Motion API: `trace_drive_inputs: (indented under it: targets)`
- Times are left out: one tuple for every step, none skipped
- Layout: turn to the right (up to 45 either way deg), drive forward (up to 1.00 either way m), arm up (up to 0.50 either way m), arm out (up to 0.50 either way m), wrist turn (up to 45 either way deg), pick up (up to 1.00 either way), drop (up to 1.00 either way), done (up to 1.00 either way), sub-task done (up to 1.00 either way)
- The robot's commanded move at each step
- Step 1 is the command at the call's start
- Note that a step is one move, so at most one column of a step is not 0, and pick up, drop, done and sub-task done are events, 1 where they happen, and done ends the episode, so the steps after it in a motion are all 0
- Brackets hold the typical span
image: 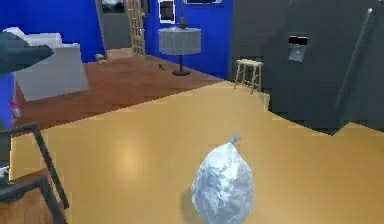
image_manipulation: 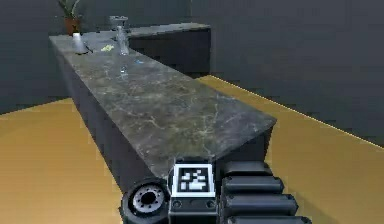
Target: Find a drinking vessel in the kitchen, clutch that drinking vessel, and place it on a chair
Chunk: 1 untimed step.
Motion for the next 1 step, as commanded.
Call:
trace_drive_inputs:
  targets:
    - [0.0, 0.05, 0.0, 0.0, 0.0, 0.0, 0.0, 0.0, 0.0]
